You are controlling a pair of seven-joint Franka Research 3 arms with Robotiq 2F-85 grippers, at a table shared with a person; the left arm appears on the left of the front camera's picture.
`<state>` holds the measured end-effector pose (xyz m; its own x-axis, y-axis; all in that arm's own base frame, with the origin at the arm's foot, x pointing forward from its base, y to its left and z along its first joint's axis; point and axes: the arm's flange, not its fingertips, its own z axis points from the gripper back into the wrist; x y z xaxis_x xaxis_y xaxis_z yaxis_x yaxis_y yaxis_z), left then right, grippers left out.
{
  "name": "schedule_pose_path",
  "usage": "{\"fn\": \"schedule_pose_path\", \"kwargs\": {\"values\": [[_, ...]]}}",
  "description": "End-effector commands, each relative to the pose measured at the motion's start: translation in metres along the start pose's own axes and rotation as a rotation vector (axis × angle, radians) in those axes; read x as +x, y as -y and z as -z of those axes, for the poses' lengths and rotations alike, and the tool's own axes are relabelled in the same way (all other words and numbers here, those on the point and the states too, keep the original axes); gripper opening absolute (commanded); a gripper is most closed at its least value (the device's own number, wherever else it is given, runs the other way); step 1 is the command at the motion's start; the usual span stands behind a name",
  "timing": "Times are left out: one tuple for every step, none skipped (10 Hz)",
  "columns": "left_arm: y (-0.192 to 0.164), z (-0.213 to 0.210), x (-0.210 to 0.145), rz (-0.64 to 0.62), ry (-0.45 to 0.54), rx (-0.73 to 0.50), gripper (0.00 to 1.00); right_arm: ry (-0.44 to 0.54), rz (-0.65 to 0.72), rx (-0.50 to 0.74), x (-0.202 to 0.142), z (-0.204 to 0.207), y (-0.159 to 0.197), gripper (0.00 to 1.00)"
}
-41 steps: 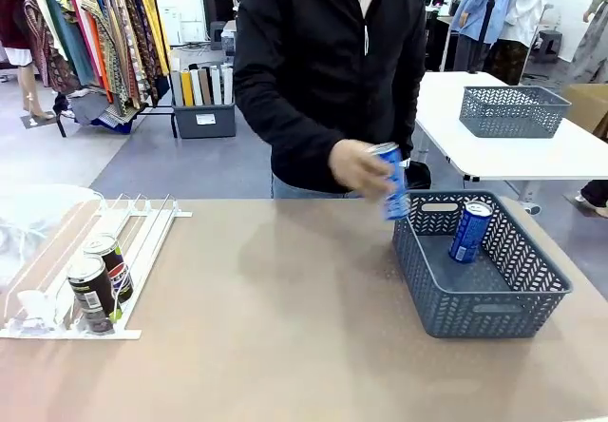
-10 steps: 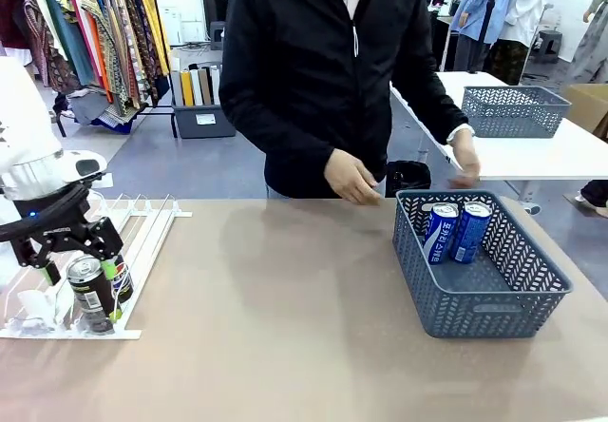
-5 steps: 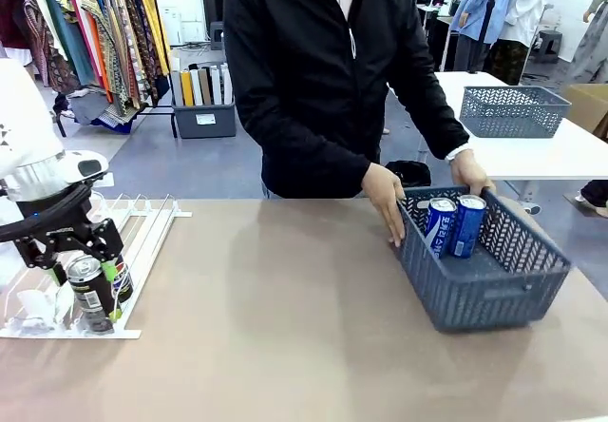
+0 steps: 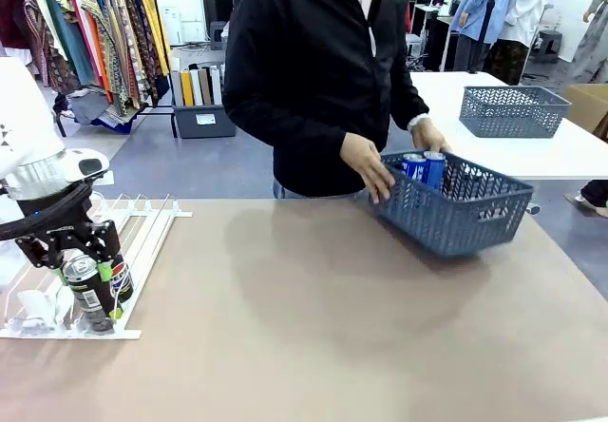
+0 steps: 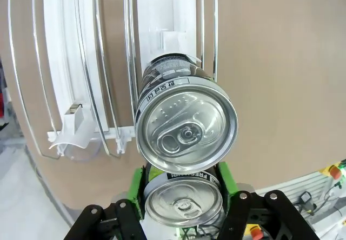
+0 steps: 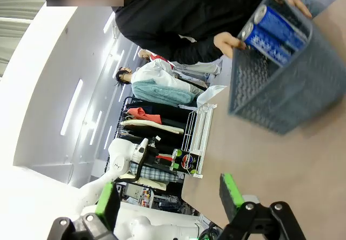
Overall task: Retrieve and store the cans from the dispenser.
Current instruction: Pick up one can from the Automatic Can Dispenser and place it in the middle of the table.
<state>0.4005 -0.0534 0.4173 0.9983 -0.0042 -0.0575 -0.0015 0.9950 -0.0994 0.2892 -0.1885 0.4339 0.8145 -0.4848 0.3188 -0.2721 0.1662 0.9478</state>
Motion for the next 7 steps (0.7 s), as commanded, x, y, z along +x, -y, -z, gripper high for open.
{"fn": "schedule_pose_path", "kwargs": {"values": [[0.005,-0.001,-0.001,-0.007,0.026,0.026,0.00,-0.002,-0.005,0.006,0.002,0.000,-0.004,1.00],[0.005,-0.015,-0.005,-0.002,0.052,0.038,0.00,-0.002,-0.005,0.006,0.002,0.000,-0.004,1.00],[0.007,-0.043,-0.014,0.014,0.081,0.044,0.00,-0.002,-0.005,0.006,0.002,0.000,-0.004,1.00],[0.008,-0.074,-0.024,0.012,0.078,0.056,0.00,-0.002,-0.005,0.006,0.002,0.000,-0.004,1.00],[0.010,-0.109,-0.035,0.015,0.120,0.064,0.00,-0.002,-0.005,0.006,0.002,0.000,-0.004,1.00],[0.009,-0.143,-0.048,0.044,0.180,0.039,0.00,-0.002,-0.005,0.006,0.002,0.000,-0.004,1.00],[0.004,-0.172,-0.058,0.072,0.241,-0.002,0.00,-0.002,-0.005,0.006,0.002,0.000,-0.004,1.00]]}}
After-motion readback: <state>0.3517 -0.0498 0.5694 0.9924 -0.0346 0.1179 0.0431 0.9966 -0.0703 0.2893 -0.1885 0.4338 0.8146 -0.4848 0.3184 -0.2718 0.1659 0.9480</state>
